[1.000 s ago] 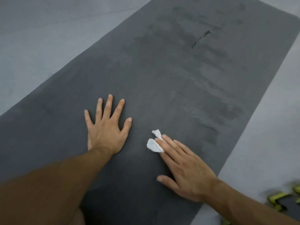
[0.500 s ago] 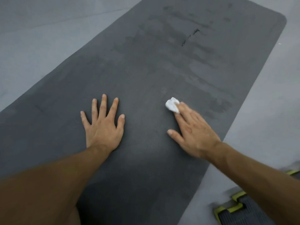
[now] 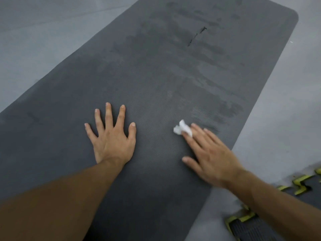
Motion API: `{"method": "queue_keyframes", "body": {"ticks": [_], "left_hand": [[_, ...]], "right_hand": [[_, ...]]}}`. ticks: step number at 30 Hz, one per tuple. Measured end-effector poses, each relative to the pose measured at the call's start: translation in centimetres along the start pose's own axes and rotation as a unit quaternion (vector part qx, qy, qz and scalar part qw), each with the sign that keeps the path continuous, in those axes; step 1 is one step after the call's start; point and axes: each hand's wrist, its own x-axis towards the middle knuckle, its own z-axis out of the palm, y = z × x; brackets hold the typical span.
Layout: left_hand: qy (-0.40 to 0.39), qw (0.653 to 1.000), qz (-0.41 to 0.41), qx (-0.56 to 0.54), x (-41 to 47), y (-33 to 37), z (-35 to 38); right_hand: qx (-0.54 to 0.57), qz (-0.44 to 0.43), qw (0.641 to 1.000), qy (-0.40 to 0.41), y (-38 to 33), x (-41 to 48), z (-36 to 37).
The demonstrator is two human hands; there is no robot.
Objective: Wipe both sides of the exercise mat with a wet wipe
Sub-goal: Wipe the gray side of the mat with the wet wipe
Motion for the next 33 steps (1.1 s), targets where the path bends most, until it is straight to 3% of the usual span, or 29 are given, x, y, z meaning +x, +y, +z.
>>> {"method": "queue_keyframes", "body": {"ticks": [5,7,16,21,28,33], "left_hand": [[-0.003,1.000,-0.002,-0.004,0.1,0.1,0.0],[-0.004,1.000,0.000,-0.001,0.1,0.0,0.0],[-0.022,0.998,0.056,0.025,-0.1,-0.1,-0.2],[-0.020,0.998,0.065,0.016,-1.3,0.6,0.0],[0.000,0.998,0.057,0.019,-2.8,1.5,0.8],[0.007,0.998,0.058,0.012,-2.8,1.4,0.9]], "right_hand": [[0.006,0.120,0.993,-0.011,5.3,2.2,-1.6],[0.033,0.129,0.991,-0.016,5.3,2.0,-1.6],[0.077,-0.093,0.992,-0.023,-6.0,-5.7,1.0],[0.017,-0.146,0.989,-0.006,-4.8,-6.6,1.4],[-0.009,0.080,0.997,0.013,5.0,-2.9,-0.2],[0.022,0.107,0.994,0.000,5.3,-3.7,-0.4]]}}
